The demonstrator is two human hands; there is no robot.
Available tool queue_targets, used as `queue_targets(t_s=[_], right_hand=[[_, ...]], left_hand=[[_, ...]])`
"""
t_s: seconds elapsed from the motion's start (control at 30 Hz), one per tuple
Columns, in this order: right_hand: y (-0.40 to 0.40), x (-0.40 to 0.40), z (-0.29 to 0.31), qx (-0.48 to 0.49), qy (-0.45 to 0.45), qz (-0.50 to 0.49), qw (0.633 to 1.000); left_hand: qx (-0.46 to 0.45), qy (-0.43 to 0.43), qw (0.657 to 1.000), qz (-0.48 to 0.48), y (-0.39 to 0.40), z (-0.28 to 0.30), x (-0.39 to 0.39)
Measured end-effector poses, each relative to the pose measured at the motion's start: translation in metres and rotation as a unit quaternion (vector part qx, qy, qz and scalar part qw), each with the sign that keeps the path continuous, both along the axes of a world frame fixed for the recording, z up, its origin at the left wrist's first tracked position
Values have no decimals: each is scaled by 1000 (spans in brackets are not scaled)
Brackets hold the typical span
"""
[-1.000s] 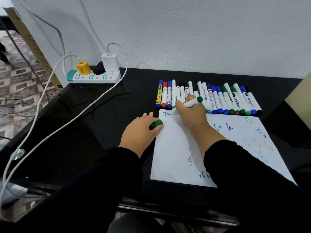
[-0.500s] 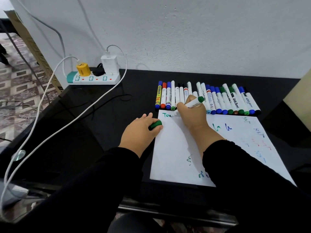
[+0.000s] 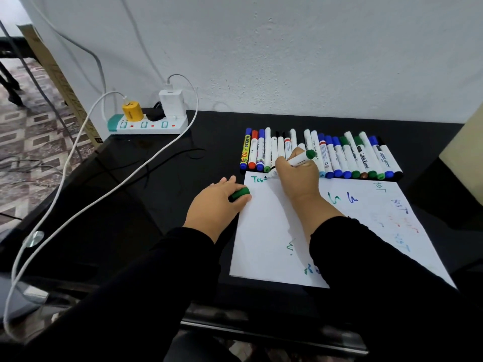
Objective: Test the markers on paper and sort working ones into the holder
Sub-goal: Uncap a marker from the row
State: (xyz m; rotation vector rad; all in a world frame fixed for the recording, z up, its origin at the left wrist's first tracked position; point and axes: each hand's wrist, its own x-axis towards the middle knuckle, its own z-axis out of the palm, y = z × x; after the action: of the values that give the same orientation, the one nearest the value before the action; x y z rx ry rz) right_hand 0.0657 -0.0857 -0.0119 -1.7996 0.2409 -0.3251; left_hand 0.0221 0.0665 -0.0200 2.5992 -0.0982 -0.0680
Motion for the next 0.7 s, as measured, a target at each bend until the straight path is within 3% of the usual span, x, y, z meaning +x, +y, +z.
queue_targets(t_s=[0.23, 0.37, 0.5, 0.7], right_hand=[[-2, -1, 1, 34, 12, -11, 999], [-8, 3, 3, 125, 47, -26, 991], [-12, 5, 15, 177, 94, 16, 980], [-10, 5, 41, 226, 55, 95, 968]], left_hand=[[-10, -7, 1000, -2, 1, -3, 0], [-25, -2, 1000, -6, 2, -2, 1], [-97, -19, 995, 13, 4, 3, -1], [-197, -54, 978, 48, -2, 25, -3]])
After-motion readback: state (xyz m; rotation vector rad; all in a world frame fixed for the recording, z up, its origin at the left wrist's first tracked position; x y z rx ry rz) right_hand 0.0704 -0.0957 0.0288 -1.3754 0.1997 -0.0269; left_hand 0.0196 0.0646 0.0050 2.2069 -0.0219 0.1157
